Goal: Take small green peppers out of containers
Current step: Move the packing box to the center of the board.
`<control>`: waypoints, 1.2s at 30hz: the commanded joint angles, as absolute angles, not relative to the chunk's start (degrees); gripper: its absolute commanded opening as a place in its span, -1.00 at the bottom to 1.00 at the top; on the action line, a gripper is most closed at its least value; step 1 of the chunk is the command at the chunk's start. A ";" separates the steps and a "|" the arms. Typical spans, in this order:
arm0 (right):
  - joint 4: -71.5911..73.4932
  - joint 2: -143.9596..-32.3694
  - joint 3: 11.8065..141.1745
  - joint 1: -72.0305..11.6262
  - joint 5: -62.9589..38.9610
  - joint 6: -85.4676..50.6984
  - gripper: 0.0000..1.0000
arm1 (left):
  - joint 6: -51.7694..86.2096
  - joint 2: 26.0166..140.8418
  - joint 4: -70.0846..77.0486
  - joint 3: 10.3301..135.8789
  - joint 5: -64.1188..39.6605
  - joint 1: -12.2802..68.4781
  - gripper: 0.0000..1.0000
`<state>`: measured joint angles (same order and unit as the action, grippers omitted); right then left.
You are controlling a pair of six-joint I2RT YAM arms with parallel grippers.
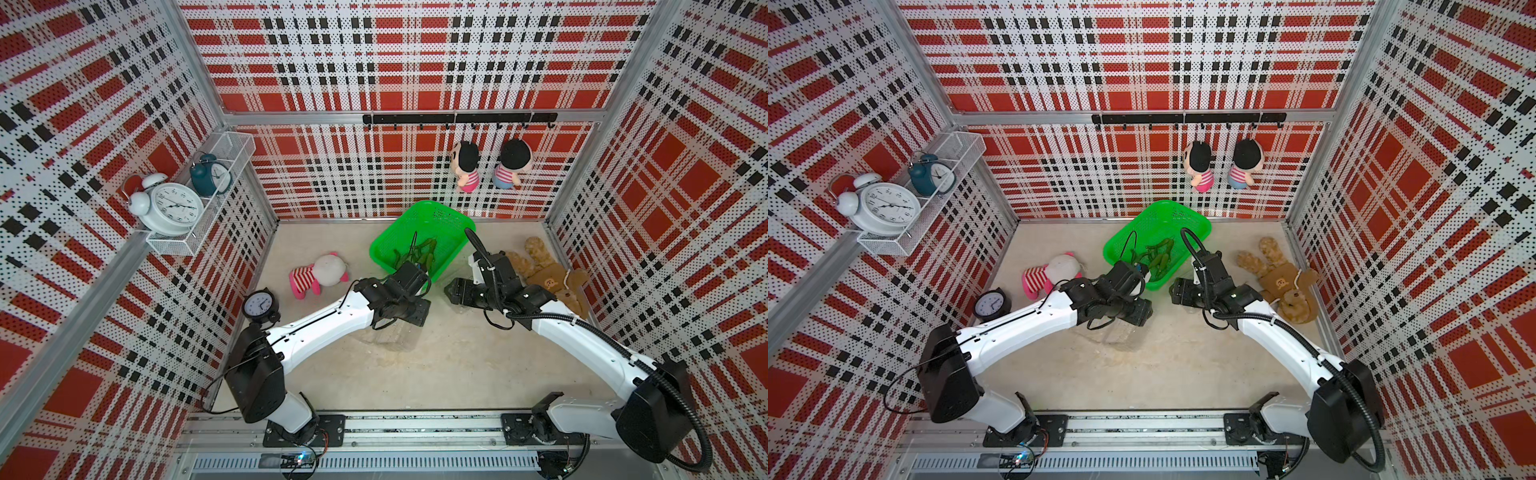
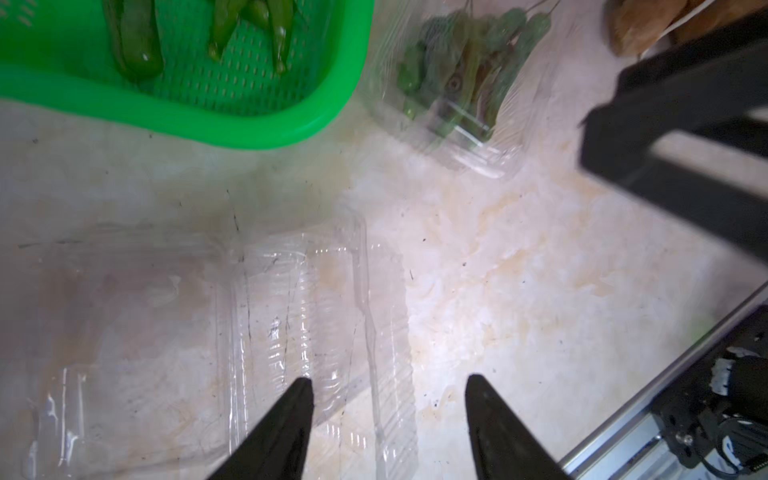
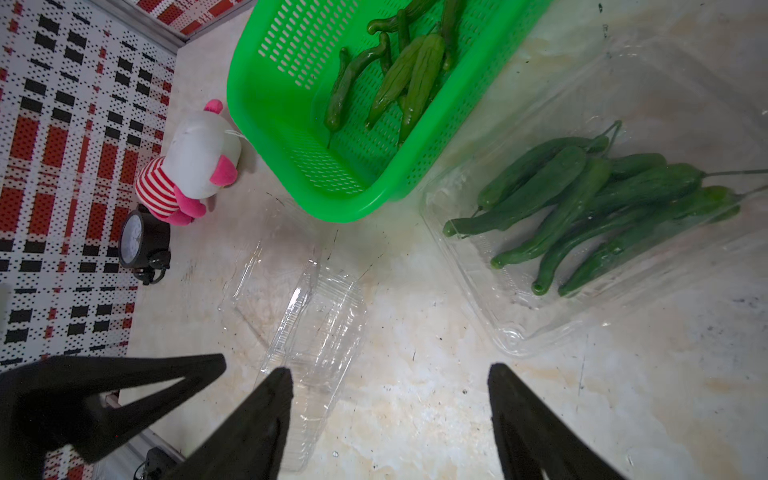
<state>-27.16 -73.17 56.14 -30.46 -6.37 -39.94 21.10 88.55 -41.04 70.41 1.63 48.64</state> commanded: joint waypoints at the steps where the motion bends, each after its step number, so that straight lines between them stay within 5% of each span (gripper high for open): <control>1: -25.77 -72.65 55.06 -30.27 -6.65 -44.34 0.54 | 21.36 86.67 -39.37 66.40 0.63 48.35 0.15; 16: -32.15 -79.24 60.47 -23.32 -9.09 -42.26 0.55 | 24.03 78.49 -34.44 50.15 0.08 39.77 -0.10; 18: -32.39 -80.66 62.15 -19.70 -10.97 -40.13 0.55 | 24.42 78.76 -34.91 50.58 1.06 39.09 0.01; 22: -32.87 -84.52 67.32 -13.19 -14.67 -35.31 0.56 | 25.18 80.90 -36.44 53.61 3.08 39.14 0.88; 23: -32.72 -85.71 68.32 -11.96 -15.28 -34.20 0.56 | 25.30 81.38 -36.84 54.70 3.96 39.48 0.98; 36: -28.14 -105.44 80.51 -7.65 -15.34 -24.72 0.56 | 19.87 89.33 -40.63 74.16 5.69 42.23 0.97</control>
<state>-29.19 -103.46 77.78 -8.05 -15.44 -28.03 23.33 86.70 -39.42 72.14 5.82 42.22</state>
